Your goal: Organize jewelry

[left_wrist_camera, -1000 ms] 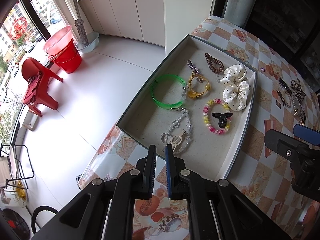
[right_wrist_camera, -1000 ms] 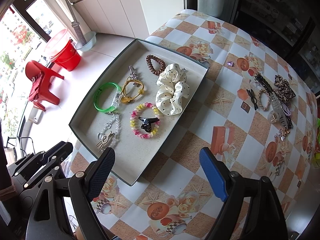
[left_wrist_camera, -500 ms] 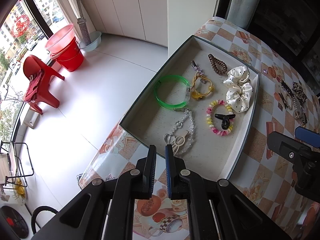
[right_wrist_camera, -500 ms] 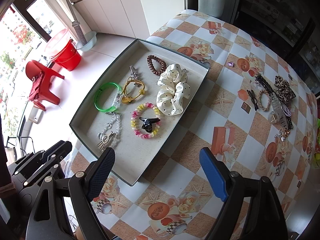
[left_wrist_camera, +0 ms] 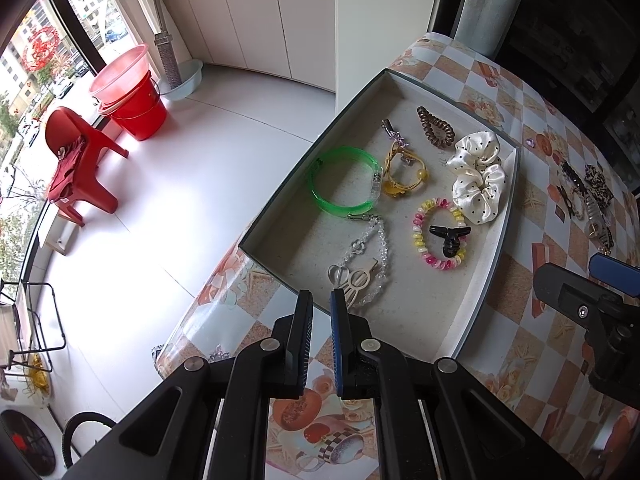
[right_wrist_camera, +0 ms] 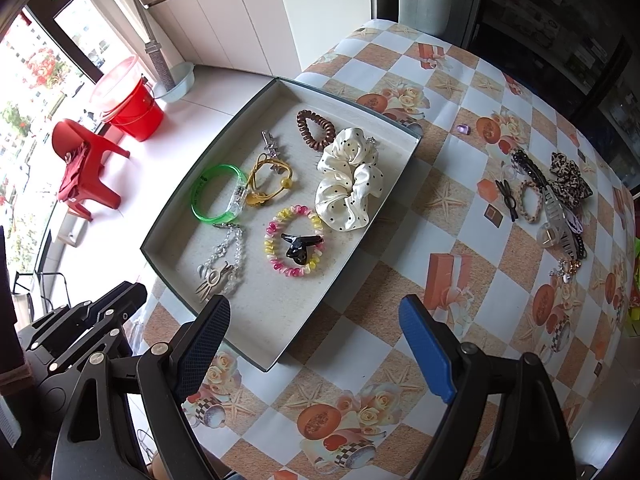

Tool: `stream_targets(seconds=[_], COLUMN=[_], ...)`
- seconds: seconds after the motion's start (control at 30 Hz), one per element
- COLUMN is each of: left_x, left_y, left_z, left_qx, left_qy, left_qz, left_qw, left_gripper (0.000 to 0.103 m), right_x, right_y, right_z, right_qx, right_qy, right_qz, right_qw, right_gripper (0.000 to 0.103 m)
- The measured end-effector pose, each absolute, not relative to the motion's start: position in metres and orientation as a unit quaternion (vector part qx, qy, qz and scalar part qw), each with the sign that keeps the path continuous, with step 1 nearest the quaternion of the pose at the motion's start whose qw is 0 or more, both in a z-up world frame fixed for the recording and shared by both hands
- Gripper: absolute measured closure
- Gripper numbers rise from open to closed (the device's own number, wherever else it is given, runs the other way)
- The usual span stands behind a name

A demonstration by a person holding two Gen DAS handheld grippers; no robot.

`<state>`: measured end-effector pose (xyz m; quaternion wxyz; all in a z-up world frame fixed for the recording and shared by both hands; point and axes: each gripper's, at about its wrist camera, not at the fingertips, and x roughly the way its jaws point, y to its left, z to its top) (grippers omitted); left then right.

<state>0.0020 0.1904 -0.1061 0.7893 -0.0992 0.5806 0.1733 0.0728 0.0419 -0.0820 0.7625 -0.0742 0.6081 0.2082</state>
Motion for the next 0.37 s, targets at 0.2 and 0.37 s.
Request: stream_targets(seconds=[0.2,0.37], left_x=[0.0014,-0.0005], left_y=[0.1913,0.1928], left_z=[-0.1067,-0.1068], left_qx=[-0.104,-0.105], left_qy=[0.579,0.579], left_qz=[0.173,0.173], left_qw=[0.79,0.789], left_gripper=[0.091,0.091], right_x=[0.0725,0.0724], right_y=[0.0426,0.0427], right_z=[-0.0818,-0.0818], right_qx=[-0.074,-0.074], right_qy=[0.609,0.609], right_qz=[0.208,0.207], right_qw=[0.762,0.762], right_gripper=[0.015,0.015])
